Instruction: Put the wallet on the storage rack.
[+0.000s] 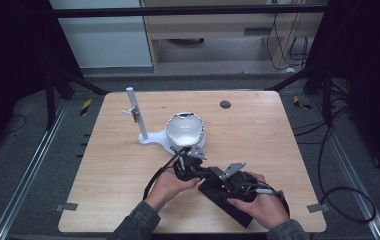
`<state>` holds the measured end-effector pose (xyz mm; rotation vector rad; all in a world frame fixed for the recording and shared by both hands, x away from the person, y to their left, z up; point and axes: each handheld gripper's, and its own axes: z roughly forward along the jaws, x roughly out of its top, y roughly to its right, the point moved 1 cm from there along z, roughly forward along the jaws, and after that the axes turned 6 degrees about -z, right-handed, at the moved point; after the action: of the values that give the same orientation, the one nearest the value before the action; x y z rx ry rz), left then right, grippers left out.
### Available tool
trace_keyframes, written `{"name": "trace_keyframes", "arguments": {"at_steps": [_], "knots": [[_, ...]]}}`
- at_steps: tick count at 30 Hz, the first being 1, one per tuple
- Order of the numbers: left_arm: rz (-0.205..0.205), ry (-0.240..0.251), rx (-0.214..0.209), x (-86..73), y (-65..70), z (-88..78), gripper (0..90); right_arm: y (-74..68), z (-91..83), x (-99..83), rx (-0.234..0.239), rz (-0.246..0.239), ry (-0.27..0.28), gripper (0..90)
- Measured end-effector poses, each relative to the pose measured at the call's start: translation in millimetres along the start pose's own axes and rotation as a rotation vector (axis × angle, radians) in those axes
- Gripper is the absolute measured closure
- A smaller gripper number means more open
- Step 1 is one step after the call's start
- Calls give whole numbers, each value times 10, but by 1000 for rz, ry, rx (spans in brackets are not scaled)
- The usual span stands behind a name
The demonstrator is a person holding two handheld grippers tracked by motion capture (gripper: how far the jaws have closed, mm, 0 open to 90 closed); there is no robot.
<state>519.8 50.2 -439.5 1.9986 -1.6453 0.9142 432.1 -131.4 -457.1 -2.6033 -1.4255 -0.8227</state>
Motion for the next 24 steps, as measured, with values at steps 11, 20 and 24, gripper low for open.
{"name": "trace_keyframes", "arguments": {"at_steps": [11, 20, 24], "knots": [[7, -32, 58, -27, -32, -84, 678, 65, -32, 38, -75, -45, -15, 718], [-4, -46, 85, -105, -74, -198, 654, 184, -94, 68, -113, -79, -20, 835], [0, -52, 92, -124, -91, -230, 650, 246, -101, 69, -101, -81, -15, 838]]}}
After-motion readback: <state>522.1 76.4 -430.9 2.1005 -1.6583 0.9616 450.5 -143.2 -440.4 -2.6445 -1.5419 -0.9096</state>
